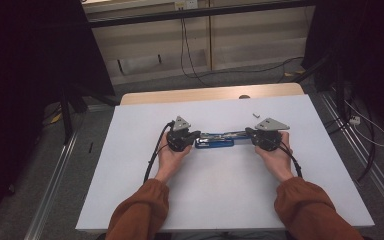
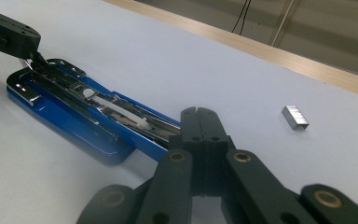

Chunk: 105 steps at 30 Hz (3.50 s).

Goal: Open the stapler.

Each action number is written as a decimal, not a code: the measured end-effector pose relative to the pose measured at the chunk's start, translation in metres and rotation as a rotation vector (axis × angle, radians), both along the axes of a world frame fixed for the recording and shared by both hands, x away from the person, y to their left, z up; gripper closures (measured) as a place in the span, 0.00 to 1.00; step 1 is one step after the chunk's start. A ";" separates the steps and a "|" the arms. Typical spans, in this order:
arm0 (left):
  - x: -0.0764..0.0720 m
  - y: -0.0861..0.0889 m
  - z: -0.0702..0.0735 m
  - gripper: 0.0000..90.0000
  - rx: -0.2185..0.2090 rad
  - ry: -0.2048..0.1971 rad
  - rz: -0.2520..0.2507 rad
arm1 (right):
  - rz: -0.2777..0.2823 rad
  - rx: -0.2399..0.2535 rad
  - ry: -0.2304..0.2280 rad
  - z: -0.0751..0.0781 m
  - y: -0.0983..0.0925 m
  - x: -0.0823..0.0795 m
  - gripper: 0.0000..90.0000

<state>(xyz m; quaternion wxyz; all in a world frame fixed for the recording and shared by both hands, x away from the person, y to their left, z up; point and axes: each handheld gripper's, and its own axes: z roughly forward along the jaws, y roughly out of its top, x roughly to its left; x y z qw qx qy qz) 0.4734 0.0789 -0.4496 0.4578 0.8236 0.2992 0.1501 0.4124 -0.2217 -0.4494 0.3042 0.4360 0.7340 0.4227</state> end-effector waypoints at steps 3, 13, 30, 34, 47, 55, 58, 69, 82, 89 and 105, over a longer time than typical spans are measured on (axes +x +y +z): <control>0.000 0.000 0.000 1.00 -0.004 0.003 0.001 | 0.000 0.019 0.000 -0.001 -0.001 0.001 1.00; 0.000 0.000 0.001 1.00 -0.005 -0.003 -0.002 | -0.007 0.048 0.008 -0.001 -0.005 0.001 1.00; -0.003 0.002 0.010 0.90 -0.064 -0.024 0.018 | 0.002 0.068 0.010 -0.003 -0.008 0.002 0.99; -0.001 0.008 0.013 0.82 -0.087 -0.016 0.029 | -0.001 0.089 0.000 -0.001 -0.010 0.002 0.96; -0.009 0.003 0.015 0.41 -0.044 -0.035 0.048 | 0.029 0.138 -0.009 0.003 -0.013 0.000 0.65; -0.009 0.009 0.018 0.18 -0.011 -0.025 0.075 | 0.052 0.137 -0.001 0.005 -0.014 0.000 0.31; -0.010 0.011 0.020 0.13 -0.020 -0.022 0.076 | 0.060 0.155 0.001 0.005 -0.013 0.001 0.20; -0.022 0.026 0.023 0.05 -0.057 -0.034 0.072 | 0.027 0.185 -0.003 0.008 -0.013 -0.001 0.09; -0.043 0.047 0.027 0.05 -0.068 -0.063 0.118 | 0.057 0.181 0.007 0.012 -0.020 -0.007 0.05; -0.060 0.064 0.024 0.05 -0.109 -0.057 0.160 | 0.062 0.175 0.020 0.015 -0.023 -0.011 0.04; -0.091 0.099 0.023 0.04 -0.101 -0.110 0.171 | 0.066 0.200 0.061 0.019 -0.028 -0.010 0.04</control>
